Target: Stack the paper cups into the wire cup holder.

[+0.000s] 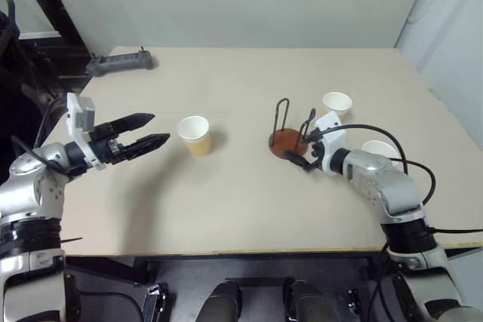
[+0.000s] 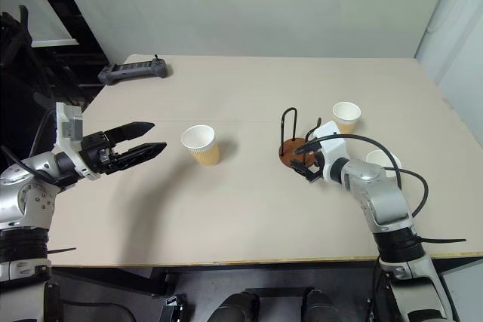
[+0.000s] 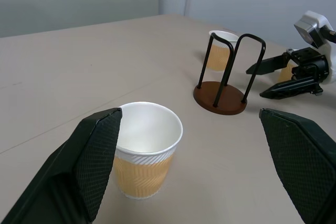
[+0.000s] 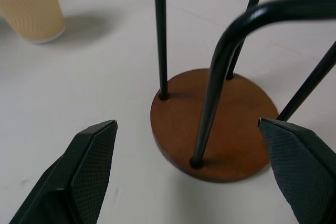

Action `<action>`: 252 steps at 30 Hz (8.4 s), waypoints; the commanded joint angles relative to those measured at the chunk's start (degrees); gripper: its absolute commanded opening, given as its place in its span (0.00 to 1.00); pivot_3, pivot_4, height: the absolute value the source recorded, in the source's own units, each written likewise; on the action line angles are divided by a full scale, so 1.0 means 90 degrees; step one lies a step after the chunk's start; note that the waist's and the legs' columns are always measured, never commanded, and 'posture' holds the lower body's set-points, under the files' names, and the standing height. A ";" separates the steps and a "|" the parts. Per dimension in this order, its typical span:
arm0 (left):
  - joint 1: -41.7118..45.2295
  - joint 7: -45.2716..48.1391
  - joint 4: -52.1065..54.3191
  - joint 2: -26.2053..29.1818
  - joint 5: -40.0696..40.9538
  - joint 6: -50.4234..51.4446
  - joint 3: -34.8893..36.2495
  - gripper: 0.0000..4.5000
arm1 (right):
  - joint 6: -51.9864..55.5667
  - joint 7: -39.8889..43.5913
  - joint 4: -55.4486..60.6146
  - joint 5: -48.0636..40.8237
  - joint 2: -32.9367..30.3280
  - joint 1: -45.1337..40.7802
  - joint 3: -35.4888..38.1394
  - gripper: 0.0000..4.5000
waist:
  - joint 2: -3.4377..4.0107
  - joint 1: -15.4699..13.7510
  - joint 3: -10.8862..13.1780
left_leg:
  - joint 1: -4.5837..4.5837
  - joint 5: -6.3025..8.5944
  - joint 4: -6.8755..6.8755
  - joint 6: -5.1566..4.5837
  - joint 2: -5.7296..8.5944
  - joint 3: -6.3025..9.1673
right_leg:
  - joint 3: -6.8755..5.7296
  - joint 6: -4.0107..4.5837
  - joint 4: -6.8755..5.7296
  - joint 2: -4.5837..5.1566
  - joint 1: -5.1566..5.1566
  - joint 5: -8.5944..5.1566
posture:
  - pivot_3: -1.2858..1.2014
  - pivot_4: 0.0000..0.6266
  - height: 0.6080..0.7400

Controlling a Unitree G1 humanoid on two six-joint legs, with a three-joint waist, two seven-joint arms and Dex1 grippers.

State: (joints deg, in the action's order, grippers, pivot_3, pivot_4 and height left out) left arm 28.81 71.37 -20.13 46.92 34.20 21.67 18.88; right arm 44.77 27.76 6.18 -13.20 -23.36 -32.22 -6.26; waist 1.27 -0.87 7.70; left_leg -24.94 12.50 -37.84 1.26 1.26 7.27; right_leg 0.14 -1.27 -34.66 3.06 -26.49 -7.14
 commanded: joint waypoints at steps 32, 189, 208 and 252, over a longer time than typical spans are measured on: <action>0.0139 0.0100 0.0060 0.0100 -0.0040 -0.0014 0.0047 1.00 | 0.0191 -0.0352 -0.0001 0.0000 0.0759 -0.0198 0.0103 0.01 | -0.0009 -0.0001 -0.0005 | 0.0001 0.0018 -0.0001 0.0034 0.0000 0.0000 | 0.0000 0.0004 -0.0012 0.0000 -0.0006 -0.0002 | 0.52 0.24 1.00; 0.1843 0.1630 -0.0997 0.0114 -0.0803 -0.0484 -0.1245 1.00 | -0.7331 0.2058 -0.8353 0.4974 -0.1345 -0.5117 -0.2111 0.98 | -0.0032 -0.0048 -0.0018 | 0.0005 0.0014 0.0072 0.0034 -0.0028 -0.0010 | -0.0021 0.0062 -0.0021 0.0007 -0.0046 0.0014 | 0.52 0.24 1.00; 0.2984 0.2348 -0.0941 0.0104 -0.0721 -0.0754 -0.2370 1.00 | -0.7209 0.2159 -0.8398 0.5111 -0.1348 -0.5141 -0.2209 0.98 | -0.0030 -0.0035 -0.0017 | -0.0006 -0.0022 0.0086 -0.0030 -0.0035 -0.0017 | -0.0025 0.0055 0.0019 0.0006 -0.0047 0.0025 | 0.52 0.24 1.00; 0.2774 0.2348 -0.0753 -0.0041 -0.0368 -0.0983 -0.3012 1.00 | -0.5070 0.6543 -0.3482 0.3294 -0.2108 -0.5293 -0.1358 0.01 | -0.0020 -0.0002 -0.0010 | -0.0004 -0.0040 0.0083 -0.0034 -0.0039 -0.0020 | -0.0028 0.0064 0.0010 0.0002 -0.0045 0.0018 | 0.52 0.24 1.00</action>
State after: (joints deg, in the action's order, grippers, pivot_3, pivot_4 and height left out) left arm 51.75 90.27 -27.13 46.55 30.75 13.73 -8.36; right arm -2.86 85.74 -29.23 18.11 -41.46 -80.31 -20.42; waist 1.09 -0.89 7.60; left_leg -24.96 12.14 -37.11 0.94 0.91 7.10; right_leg -0.12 -0.69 -34.57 3.08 -26.87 -6.98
